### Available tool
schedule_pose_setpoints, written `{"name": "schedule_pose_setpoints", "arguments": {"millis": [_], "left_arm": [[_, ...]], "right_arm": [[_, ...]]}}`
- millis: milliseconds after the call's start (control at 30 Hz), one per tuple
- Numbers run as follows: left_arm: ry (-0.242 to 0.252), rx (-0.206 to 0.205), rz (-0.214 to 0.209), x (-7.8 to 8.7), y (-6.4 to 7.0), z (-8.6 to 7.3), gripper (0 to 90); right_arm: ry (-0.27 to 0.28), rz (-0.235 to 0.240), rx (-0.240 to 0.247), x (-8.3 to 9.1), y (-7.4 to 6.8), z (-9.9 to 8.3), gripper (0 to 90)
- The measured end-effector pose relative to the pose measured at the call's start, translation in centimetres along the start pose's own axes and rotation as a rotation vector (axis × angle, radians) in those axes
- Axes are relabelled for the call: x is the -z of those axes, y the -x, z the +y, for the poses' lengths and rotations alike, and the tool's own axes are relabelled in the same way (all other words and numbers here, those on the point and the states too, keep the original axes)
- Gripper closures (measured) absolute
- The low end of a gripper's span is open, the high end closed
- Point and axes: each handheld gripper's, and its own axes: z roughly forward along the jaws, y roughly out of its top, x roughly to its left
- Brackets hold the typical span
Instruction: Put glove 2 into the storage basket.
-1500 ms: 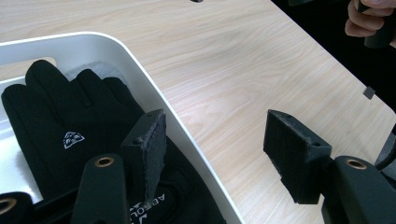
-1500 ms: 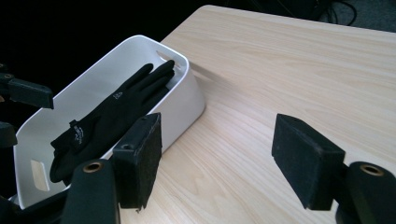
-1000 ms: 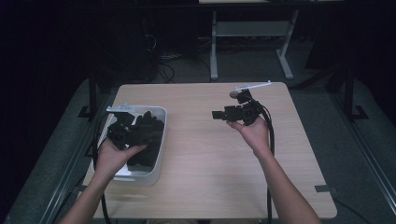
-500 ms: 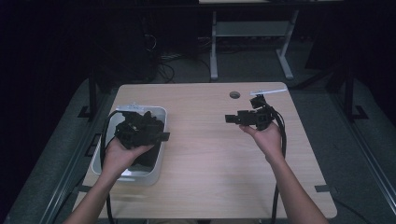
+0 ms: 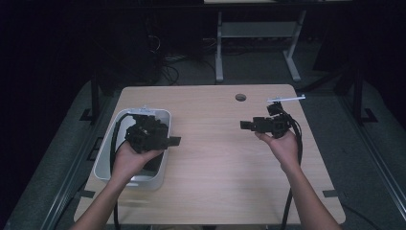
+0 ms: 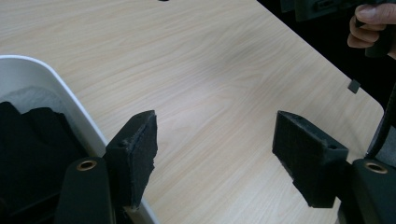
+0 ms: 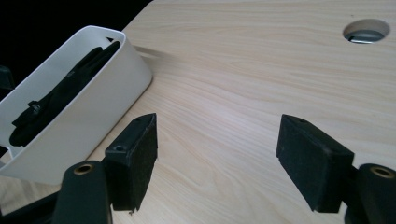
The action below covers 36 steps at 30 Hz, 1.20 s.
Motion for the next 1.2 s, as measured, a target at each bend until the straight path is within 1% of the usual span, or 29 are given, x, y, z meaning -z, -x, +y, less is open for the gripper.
{"name": "schedule_pose_setpoints", "arguments": {"millis": [367,433,600,1000,1200], "left_arm": [[-0.008,-0.014,-0.015,-1.0,1.0,0.4,29.1],[-0.012,-0.020,-0.017,-1.3,1.2,0.5,29.0],[-0.012,-0.026,-0.023,-1.9,1.8,0.5,27.8],[-0.035,-0.050,-0.046,-3.4,3.1,0.4,27.3],[-0.044,-0.052,-0.051,-4.1,3.5,0.2,26.9]], "right_arm": [[0.013,-0.025,-0.037,1.7,1.8,-1.5,28.3],[0.006,-0.028,-0.040,1.9,2.0,-1.7,28.2],[0.017,-0.037,-0.050,2.7,2.7,-2.2,28.2],[0.027,-0.067,-0.089,4.2,4.9,-4.7,27.6],[0.021,-0.072,-0.099,4.6,5.3,-5.6,27.3]]}}
